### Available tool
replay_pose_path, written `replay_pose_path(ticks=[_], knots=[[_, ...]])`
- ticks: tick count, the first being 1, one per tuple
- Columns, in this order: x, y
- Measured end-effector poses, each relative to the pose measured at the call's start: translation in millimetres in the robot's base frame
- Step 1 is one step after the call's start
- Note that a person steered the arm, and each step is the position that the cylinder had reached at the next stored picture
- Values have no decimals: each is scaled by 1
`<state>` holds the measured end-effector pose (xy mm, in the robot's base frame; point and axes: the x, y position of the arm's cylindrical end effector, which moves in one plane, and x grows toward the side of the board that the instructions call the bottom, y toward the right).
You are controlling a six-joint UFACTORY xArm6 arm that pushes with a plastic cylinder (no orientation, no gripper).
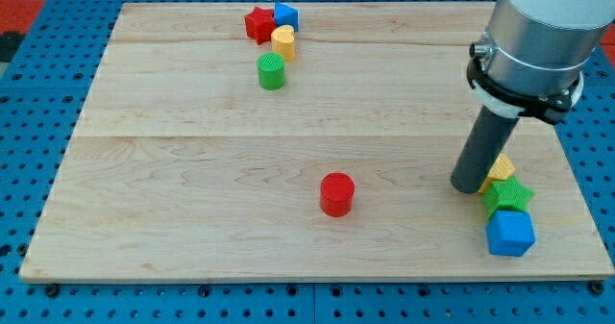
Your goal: Move hexagon green star and blue cube slightly to the right
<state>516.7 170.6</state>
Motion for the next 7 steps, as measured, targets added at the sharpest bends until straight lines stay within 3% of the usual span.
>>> replay_pose_path(ticks=[3, 7], knots=[[33, 0], [41, 17]])
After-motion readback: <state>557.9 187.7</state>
